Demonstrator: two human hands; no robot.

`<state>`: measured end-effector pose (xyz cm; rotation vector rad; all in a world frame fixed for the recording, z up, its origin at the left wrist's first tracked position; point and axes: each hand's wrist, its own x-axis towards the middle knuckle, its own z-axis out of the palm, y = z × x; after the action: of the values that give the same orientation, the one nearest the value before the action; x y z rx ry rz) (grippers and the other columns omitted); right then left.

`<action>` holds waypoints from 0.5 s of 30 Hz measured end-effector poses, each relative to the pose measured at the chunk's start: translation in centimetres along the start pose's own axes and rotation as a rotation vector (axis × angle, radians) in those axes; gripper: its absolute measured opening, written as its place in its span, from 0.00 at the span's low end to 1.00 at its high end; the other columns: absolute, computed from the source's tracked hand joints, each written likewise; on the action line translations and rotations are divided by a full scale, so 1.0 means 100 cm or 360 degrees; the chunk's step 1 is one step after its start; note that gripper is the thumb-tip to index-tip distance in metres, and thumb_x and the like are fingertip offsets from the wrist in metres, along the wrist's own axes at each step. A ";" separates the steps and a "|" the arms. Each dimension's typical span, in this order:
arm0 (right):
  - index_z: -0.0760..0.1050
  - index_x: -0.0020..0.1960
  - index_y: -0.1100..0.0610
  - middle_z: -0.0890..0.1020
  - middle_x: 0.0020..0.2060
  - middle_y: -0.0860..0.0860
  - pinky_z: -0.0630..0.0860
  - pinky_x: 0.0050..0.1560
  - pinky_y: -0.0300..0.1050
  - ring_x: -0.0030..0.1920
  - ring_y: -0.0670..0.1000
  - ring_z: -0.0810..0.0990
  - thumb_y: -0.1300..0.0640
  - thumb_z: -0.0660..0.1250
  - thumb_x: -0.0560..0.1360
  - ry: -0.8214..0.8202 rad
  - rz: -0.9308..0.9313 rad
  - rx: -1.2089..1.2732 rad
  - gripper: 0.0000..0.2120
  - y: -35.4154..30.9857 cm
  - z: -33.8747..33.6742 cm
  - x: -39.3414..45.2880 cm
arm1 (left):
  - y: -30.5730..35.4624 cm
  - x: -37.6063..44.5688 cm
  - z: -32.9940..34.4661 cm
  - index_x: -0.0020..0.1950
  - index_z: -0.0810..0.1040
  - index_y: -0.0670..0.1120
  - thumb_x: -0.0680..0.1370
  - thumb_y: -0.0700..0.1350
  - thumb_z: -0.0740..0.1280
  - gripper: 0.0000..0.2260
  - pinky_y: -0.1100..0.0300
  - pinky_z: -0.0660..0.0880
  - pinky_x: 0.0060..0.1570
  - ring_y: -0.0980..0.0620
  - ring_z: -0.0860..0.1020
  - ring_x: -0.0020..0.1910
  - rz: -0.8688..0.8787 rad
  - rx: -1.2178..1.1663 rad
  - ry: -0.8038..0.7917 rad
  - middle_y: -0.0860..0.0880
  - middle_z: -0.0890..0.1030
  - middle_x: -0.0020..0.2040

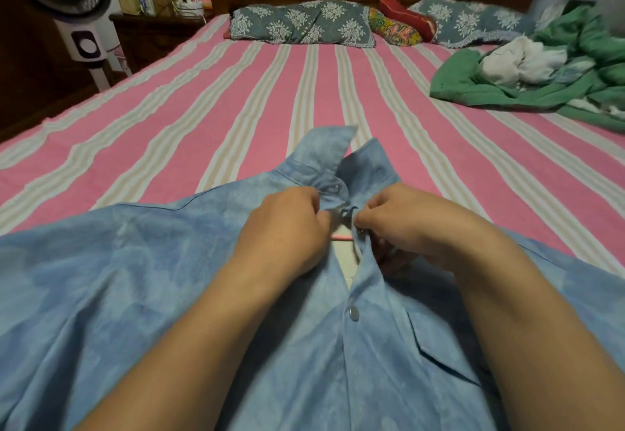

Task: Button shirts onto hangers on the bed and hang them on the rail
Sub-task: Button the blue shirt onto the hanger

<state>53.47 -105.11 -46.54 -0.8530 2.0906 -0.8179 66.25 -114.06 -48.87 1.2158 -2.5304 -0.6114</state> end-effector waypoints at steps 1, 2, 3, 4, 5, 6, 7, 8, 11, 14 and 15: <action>0.76 0.41 0.63 0.78 0.24 0.57 0.83 0.30 0.52 0.26 0.56 0.79 0.61 0.63 0.80 0.0014 -0.0020 0.0039 0.10 0.002 -0.003 0.001 | 0.000 0.002 -0.003 0.41 0.72 0.49 0.81 0.53 0.65 0.12 0.54 0.69 0.43 0.44 0.76 0.48 0.0019 -0.0076 0.0022 0.48 0.79 0.46; 0.76 0.42 0.63 0.77 0.25 0.57 0.84 0.33 0.55 0.27 0.57 0.79 0.62 0.63 0.80 0.0029 -0.0052 0.0066 0.09 0.003 -0.005 0.002 | 0.000 0.003 -0.004 0.42 0.72 0.50 0.81 0.53 0.66 0.11 0.54 0.68 0.42 0.46 0.75 0.47 0.0026 -0.0144 0.0025 0.50 0.78 0.45; 0.75 0.44 0.62 0.77 0.26 0.57 0.83 0.35 0.57 0.28 0.57 0.78 0.64 0.63 0.80 0.0048 -0.0102 0.0081 0.07 0.005 -0.006 0.002 | 0.000 0.004 -0.003 0.42 0.72 0.50 0.80 0.53 0.67 0.11 0.55 0.67 0.39 0.48 0.75 0.45 0.0017 -0.0247 0.0036 0.51 0.78 0.44; 0.73 0.46 0.60 0.77 0.27 0.58 0.83 0.35 0.57 0.27 0.56 0.77 0.64 0.64 0.80 0.0063 -0.0173 0.0095 0.04 0.006 -0.007 0.003 | -0.001 0.005 -0.001 0.42 0.71 0.50 0.79 0.52 0.70 0.11 0.55 0.66 0.36 0.50 0.74 0.42 -0.0025 -0.0399 0.0042 0.52 0.77 0.41; 0.71 0.50 0.57 0.77 0.28 0.58 0.82 0.33 0.55 0.27 0.55 0.76 0.65 0.64 0.80 0.0075 -0.0250 0.0106 0.04 0.007 -0.008 0.003 | -0.002 0.006 0.001 0.42 0.70 0.49 0.77 0.50 0.73 0.13 0.56 0.64 0.34 0.51 0.73 0.38 -0.0086 -0.0564 0.0030 0.53 0.76 0.39; 0.70 0.52 0.54 0.77 0.29 0.57 0.80 0.32 0.53 0.26 0.55 0.76 0.66 0.64 0.80 0.0073 -0.0323 0.0104 0.08 0.009 -0.011 0.004 | -0.003 0.006 0.003 0.42 0.68 0.49 0.75 0.49 0.76 0.16 0.56 0.63 0.32 0.52 0.71 0.34 -0.0154 -0.0703 -0.0001 0.52 0.75 0.37; 0.70 0.53 0.51 0.77 0.29 0.56 0.78 0.30 0.51 0.27 0.55 0.76 0.66 0.63 0.79 0.0063 -0.0392 0.0069 0.11 0.010 -0.014 0.004 | -0.005 0.007 0.003 0.42 0.67 0.49 0.73 0.47 0.77 0.17 0.56 0.63 0.32 0.52 0.70 0.32 -0.0184 -0.0765 -0.0051 0.52 0.74 0.35; 0.71 0.53 0.48 0.77 0.29 0.55 0.77 0.30 0.49 0.27 0.54 0.77 0.66 0.62 0.79 0.0042 -0.0462 -0.0017 0.13 0.009 -0.017 0.004 | -0.007 0.008 0.004 0.41 0.68 0.49 0.72 0.46 0.78 0.17 0.57 0.63 0.31 0.52 0.69 0.31 -0.0176 -0.0753 -0.0106 0.51 0.73 0.33; 0.82 0.48 0.50 0.81 0.32 0.54 0.78 0.36 0.45 0.31 0.50 0.80 0.67 0.59 0.81 -0.0131 -0.0569 -0.0249 0.17 0.010 -0.024 0.002 | -0.008 0.007 0.003 0.39 0.76 0.45 0.72 0.43 0.79 0.12 0.59 0.68 0.32 0.53 0.73 0.30 -0.0099 -0.0710 -0.0278 0.47 0.80 0.33; 0.82 0.55 0.56 0.86 0.38 0.56 0.81 0.43 0.40 0.39 0.49 0.86 0.70 0.60 0.81 -0.0400 -0.0532 -0.0251 0.15 0.015 -0.028 -0.002 | -0.011 0.010 0.001 0.42 0.82 0.44 0.72 0.37 0.78 0.06 0.53 0.78 0.42 0.50 0.78 0.35 -0.0148 -0.0920 -0.0393 0.44 0.84 0.36; 0.81 0.56 0.57 0.86 0.38 0.55 0.80 0.44 0.39 0.40 0.49 0.86 0.71 0.62 0.80 -0.0419 -0.0552 -0.0255 0.14 0.016 -0.028 -0.002 | -0.012 0.010 0.000 0.43 0.83 0.45 0.72 0.35 0.77 0.06 0.52 0.78 0.44 0.49 0.79 0.37 -0.0178 -0.1022 -0.0415 0.45 0.83 0.35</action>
<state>50.82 -103.26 -46.13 -1.3600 1.8182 -0.6741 66.42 -115.50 -49.41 1.0796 -2.1659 -1.5462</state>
